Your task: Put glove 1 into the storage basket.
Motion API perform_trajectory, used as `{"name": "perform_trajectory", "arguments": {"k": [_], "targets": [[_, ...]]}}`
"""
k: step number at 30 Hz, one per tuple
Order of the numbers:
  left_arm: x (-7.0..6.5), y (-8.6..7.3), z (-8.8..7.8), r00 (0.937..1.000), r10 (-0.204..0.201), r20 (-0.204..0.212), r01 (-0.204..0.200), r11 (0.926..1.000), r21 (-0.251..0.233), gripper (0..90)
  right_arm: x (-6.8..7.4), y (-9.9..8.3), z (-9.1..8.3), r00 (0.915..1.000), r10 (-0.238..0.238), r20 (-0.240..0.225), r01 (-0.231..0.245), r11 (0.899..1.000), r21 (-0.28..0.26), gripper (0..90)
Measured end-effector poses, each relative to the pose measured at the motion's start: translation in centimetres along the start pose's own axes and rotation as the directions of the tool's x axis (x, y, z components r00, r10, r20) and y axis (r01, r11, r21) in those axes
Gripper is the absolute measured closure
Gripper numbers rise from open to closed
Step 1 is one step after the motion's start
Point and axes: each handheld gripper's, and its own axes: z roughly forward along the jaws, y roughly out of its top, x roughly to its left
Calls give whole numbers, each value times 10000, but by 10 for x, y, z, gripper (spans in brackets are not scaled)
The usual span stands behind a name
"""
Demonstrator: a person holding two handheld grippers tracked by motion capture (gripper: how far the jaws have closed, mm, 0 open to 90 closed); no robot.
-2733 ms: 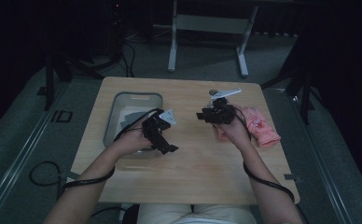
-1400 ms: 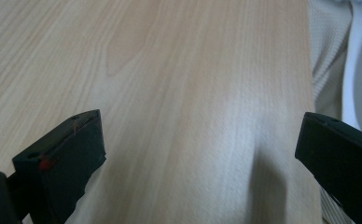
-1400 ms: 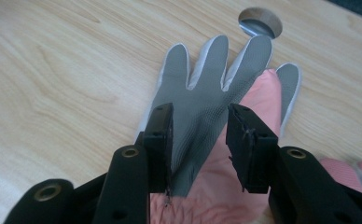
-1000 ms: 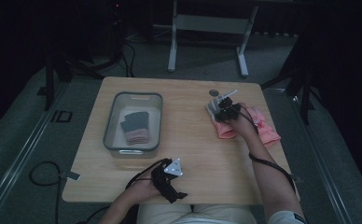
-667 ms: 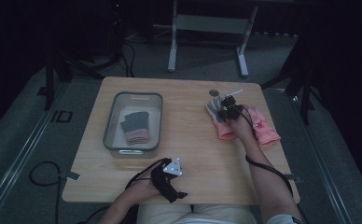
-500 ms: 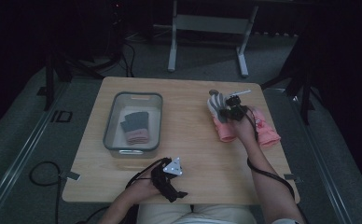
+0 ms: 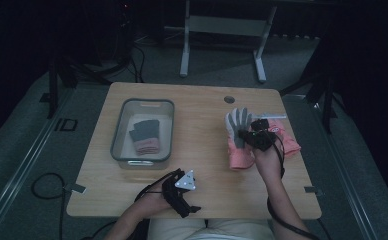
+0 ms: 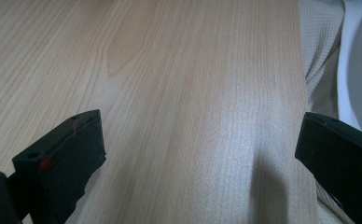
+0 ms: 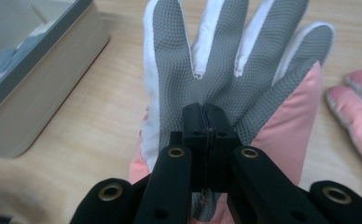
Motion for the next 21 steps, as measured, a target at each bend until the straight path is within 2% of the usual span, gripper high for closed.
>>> {"name": "perform_trajectory", "arguments": {"k": [2, 4, 6, 9, 10, 14, 21], "targets": [[0, 0, 0, 10000, 36, -61, -37, 10000, -75, 10, 6, -7, 3, 9999, -41, 158, 40, 9999, 119, 889], [-1, 0, -1, 9998, 114, -138, -116, 9999, -127, 10, 9, -12, 12, 10000, 21, 77, -24, 9993, 366, 889], [-1, 0, -1, 9999, 111, -124, -111, 9999, -61, 11, 10, -17, 25, 9997, -26, 236, 12, 9983, 589, 888], [0, -1, -1, 9999, 118, 29, -118, 9999, -21, 11, 9, -20, 46, 9994, 252, 242, -274, 9953, 927, 888], [0, -1, -1, 9999, 109, 53, -109, 9999, -12, 11, 9, -21, 53, 9992, 393, 88, -400, 9937, 1046, 888], [0, -1, -1, 10000, 45, 77, -45, 10000, 19, 11, 13, -20, 78, 9982, 601, 50, -602, 9877, 1440, 888], [1, -1, -2, 10000, 60, 68, -60, 10000, -22, 11, 17, -22, 108, 9942, 1009, 375, -1058, 9803, 1666, 867]]}}
